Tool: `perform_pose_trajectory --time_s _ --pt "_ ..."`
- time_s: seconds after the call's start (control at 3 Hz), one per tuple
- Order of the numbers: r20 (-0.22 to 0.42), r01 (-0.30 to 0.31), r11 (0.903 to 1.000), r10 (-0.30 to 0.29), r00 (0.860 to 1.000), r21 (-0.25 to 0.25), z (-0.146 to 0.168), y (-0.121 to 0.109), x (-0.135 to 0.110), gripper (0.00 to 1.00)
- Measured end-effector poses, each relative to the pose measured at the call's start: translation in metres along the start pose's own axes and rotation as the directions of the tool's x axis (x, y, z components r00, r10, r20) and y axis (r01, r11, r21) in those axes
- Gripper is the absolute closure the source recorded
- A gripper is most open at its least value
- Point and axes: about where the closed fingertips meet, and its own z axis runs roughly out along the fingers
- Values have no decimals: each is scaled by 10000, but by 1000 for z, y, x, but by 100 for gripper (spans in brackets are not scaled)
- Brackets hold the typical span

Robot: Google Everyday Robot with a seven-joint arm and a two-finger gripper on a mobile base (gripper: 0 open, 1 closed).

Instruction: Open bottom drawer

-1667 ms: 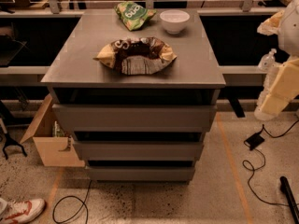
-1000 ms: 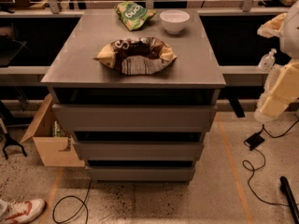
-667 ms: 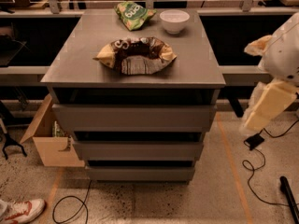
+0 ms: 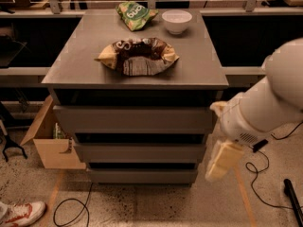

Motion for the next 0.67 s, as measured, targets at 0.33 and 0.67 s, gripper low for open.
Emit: perform_pose_trajectory --time_s 0.33,0.67 --pt "624 -790 9949 830 9946 -631 91 19 17 0" --pt "617 -785 9948 825 9947 -646 91 20 17 0"
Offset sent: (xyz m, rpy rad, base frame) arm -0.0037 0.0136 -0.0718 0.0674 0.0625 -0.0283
